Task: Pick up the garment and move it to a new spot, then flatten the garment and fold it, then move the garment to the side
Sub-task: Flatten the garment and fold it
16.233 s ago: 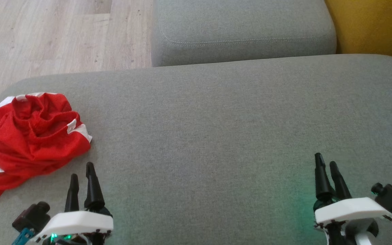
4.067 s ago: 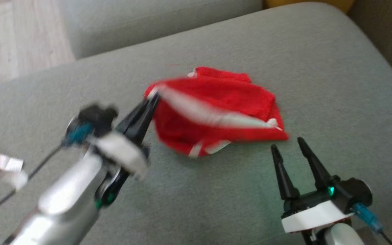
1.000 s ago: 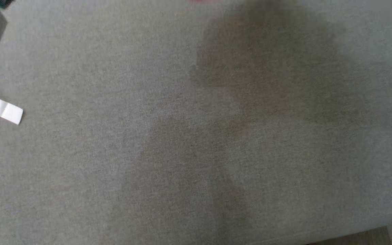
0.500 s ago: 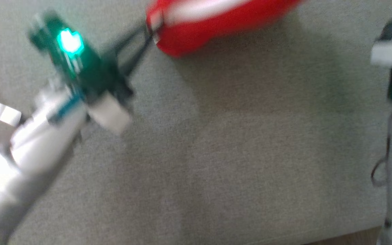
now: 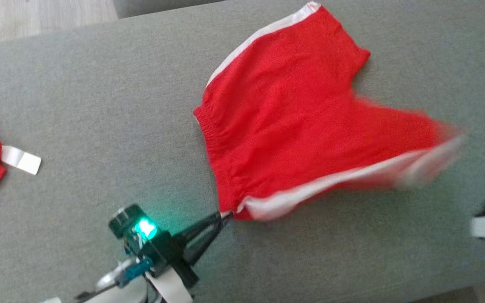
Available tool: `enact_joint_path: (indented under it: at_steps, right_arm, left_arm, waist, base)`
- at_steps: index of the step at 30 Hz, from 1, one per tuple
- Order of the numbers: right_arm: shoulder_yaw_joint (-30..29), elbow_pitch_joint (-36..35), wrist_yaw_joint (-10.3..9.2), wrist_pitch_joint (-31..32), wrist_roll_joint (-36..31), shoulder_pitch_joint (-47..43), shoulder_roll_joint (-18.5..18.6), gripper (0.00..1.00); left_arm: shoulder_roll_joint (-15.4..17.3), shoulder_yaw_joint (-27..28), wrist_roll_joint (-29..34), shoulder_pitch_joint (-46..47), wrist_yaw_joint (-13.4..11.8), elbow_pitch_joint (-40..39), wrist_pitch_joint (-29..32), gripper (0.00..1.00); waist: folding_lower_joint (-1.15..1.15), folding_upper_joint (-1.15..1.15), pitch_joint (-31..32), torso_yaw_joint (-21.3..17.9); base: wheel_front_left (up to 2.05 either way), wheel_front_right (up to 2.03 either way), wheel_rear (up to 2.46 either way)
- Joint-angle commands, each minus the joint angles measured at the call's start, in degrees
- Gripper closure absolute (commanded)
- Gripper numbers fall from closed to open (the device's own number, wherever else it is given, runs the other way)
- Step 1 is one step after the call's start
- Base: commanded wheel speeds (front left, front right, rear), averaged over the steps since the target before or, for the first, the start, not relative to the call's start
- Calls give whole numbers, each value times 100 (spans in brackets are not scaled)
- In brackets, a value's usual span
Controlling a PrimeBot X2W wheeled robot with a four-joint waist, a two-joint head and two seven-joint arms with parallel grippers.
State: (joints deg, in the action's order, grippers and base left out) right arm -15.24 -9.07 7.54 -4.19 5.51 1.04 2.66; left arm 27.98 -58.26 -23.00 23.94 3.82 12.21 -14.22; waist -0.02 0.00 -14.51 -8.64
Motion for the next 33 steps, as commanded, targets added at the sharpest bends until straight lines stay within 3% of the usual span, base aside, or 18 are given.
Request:
enact_joint_path:
  at_steps: [1,8,13,14,15,16,24,30,32,33]
  right_arm:
    - [-159,-429,-5,56,61,41,74,100]
    - [-339,-514,-5,276,-10,348,53,100]
    - [158,-136,-5,560,7,596,137,100]
    - [265,-56,-5,577,12,613,139,76]
    - [367,23,-5,594,25,614,135,15]
    - [459,102,-5,606,58,598,132,0]
    - [1443,903,-5,1053,403,398,359,0]
    - [1952,1509,-5,1509,622,443,690,0]
    - [1859,1651,-5,1588,586,479,746,100]
    - [1833,1655,-5,1586,579,487,770,100]
  left_arm:
    - [140,120,-103,59,52,-154,69,100]
    - [-136,257,-539,345,187,-322,92,100]
    - [-242,174,-435,922,277,-201,150,100]
    - [-236,177,-403,1010,282,-168,146,100]
    - [-223,194,-368,1086,281,-136,138,100]
    - [-204,219,-330,1146,265,-111,124,100]
    - [60,385,-238,1226,128,-82,44,100]
    - [52,365,-209,1242,121,-102,14,100]
    - [17,335,-194,1250,121,-87,5,100]
    - [6,325,-191,1251,123,-80,2,100]
  waist:
    - [2,0,-14,38]
    - [2,0,-214,356]
    - [2,0,-384,598]
    - [2,0,-410,622]
    - [2,0,-434,640]
    - [2,0,-455,653]
    - [2,0,-605,666]
    - [2,0,-671,770]
    - [2,0,-665,819]
    - [2,0,-658,833]
  base:
    - [0,0,0]
    - [0,0,0]
    - [0,0,0]
    - [0,0,0]
    - [0,0,0]
    - [0,0,0]
    - [0,0,0]
    - [0,0,0]
    - [0,0,0]
    - [0,0,0]
